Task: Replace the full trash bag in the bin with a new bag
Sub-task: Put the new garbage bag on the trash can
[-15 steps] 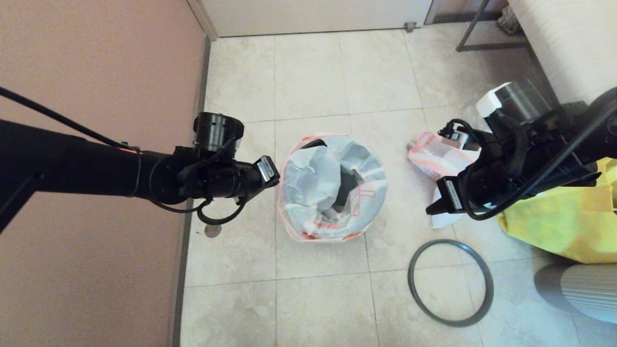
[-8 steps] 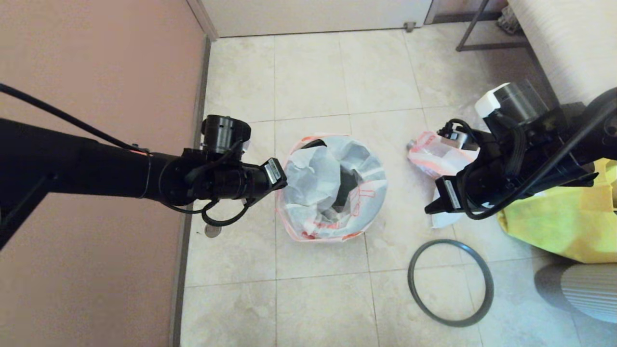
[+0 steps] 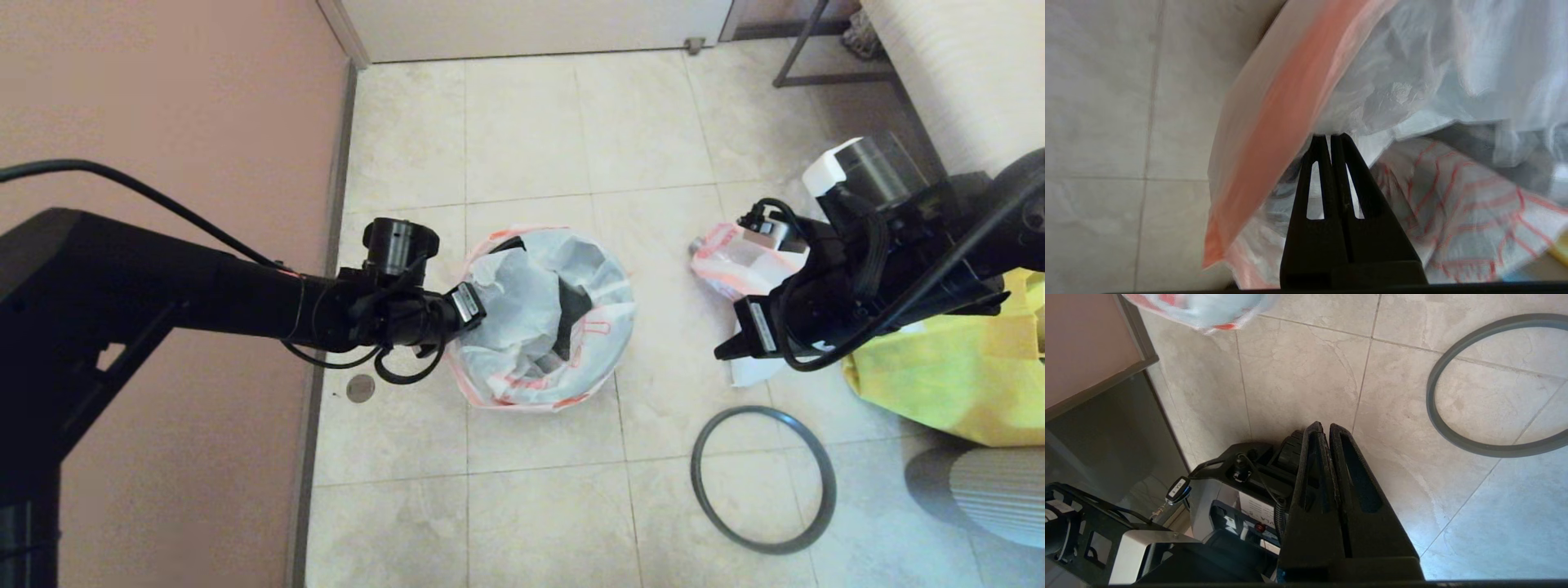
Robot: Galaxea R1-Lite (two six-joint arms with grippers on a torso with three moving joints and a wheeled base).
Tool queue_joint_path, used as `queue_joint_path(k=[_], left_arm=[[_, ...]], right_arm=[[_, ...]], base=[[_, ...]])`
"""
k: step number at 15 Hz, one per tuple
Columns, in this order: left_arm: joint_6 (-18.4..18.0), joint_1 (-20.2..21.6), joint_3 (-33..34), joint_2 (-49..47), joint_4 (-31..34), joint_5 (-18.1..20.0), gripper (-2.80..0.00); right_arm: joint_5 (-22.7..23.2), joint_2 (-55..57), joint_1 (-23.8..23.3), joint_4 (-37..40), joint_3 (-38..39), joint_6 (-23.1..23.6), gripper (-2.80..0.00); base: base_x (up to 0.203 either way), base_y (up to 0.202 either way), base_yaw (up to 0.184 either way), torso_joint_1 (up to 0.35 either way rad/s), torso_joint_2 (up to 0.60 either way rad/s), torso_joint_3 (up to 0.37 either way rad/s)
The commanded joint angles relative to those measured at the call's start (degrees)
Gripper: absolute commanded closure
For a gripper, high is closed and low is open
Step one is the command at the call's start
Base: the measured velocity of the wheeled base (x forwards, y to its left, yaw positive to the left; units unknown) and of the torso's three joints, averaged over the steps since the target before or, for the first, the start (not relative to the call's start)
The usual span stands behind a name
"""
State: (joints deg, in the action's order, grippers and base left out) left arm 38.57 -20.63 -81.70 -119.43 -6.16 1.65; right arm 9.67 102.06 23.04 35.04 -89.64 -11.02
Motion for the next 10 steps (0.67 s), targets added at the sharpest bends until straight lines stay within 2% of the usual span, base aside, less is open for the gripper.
queue_joint_path(k=[1,5,10], left_arm=[[0.3,0.7,0.1,0.3,0.0,0.0,0.00],[1.3,0.3,1.2,4.2,0.4,0.4,0.00],[1.3,0.0,1.4,3.6,0.5,0.5,0.00]], right_arm=[[0.1,0.0,0.0,0.2,0.0,-0.1,0.00],[0.0,0.2,0.0,0.2,0.1,-0.1,0.00],[0.0,0.2,0.0,0.2,0.1,-0.1,0.00]], base=[[0.000,0.000,0.000,0.000,0.00,0.000],[0.000,0.000,0.000,0.000,0.00,0.000],[0.000,0.000,0.000,0.000,0.00,0.000]])
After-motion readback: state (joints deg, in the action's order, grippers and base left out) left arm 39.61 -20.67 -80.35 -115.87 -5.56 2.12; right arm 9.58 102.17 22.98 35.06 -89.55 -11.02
